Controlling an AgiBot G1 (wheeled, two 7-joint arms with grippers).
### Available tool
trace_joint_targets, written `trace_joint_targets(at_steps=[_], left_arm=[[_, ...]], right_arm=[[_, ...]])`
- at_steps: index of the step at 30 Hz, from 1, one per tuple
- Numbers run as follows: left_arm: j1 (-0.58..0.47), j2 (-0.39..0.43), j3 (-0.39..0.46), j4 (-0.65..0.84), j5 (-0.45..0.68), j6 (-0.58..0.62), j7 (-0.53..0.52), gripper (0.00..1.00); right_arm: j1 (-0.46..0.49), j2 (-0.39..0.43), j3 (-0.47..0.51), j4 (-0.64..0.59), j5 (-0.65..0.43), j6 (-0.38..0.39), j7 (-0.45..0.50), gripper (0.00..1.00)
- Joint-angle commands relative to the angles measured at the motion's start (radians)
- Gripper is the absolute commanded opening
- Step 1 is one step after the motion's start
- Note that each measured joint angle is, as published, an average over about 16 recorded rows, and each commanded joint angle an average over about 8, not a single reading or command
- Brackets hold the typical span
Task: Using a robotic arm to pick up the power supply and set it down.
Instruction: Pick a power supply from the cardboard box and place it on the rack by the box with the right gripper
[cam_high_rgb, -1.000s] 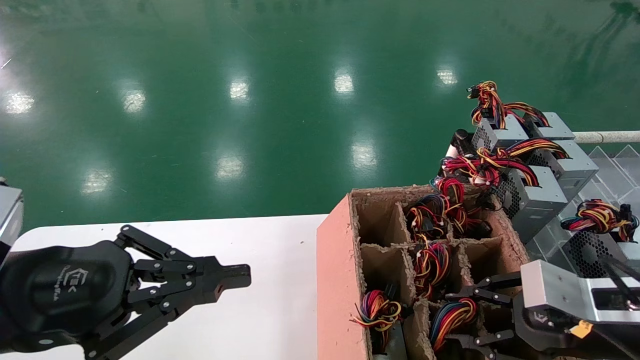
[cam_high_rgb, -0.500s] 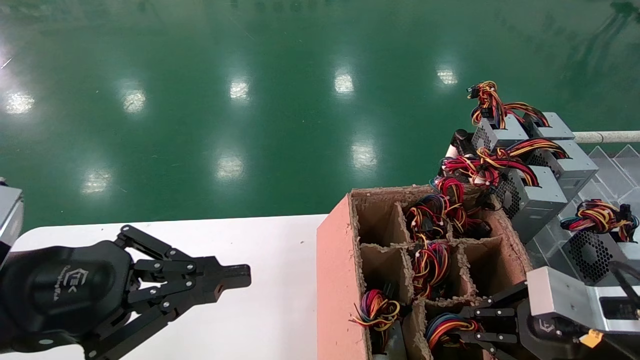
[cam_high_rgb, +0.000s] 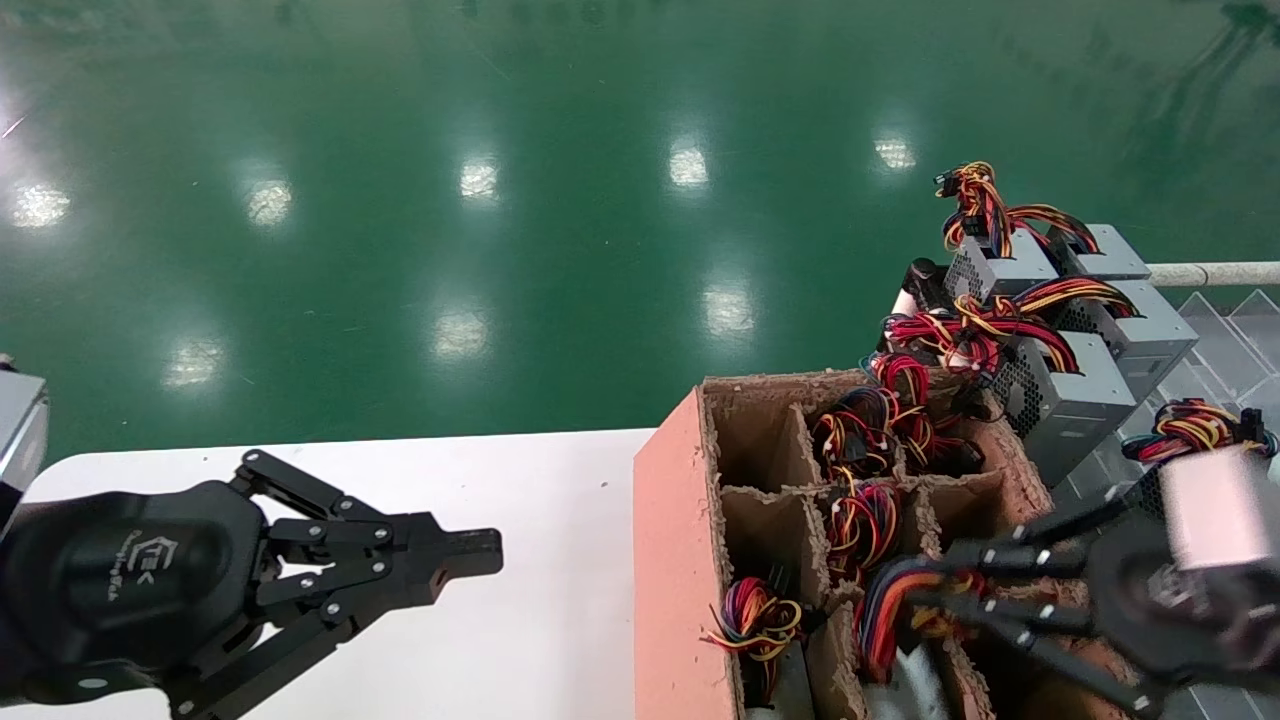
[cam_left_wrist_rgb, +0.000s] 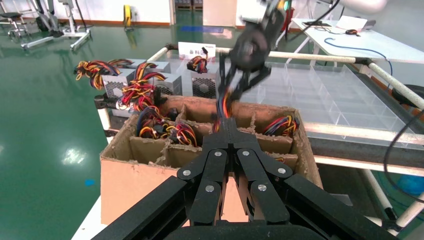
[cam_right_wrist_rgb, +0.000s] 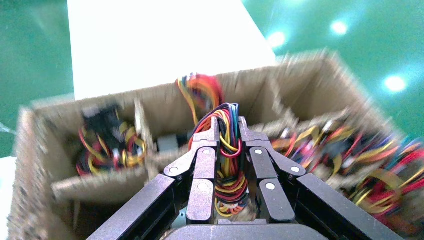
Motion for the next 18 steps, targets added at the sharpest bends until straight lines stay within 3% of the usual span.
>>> trace_joint_targets(at_steps=[1,9,18], left_arm=[[0.000,0.000,0.000,0.000,0.000,0.000,0.000,0.00],[0.000,0.000,0.000,0.000,0.000,0.000,0.000,0.00],[0.000,0.000,0.000,0.000,0.000,0.000,0.000,0.00]], right_arm=[[0.014,0.022,0.018,0.016,0.034,-0.009,0.008,0.00],[0.125,0.120,0.150,0.052,0.131,0.081,0.014,0.00],[0.174,0.149,0.211,-0.002,0.117,0.200,-0.002,0.00]])
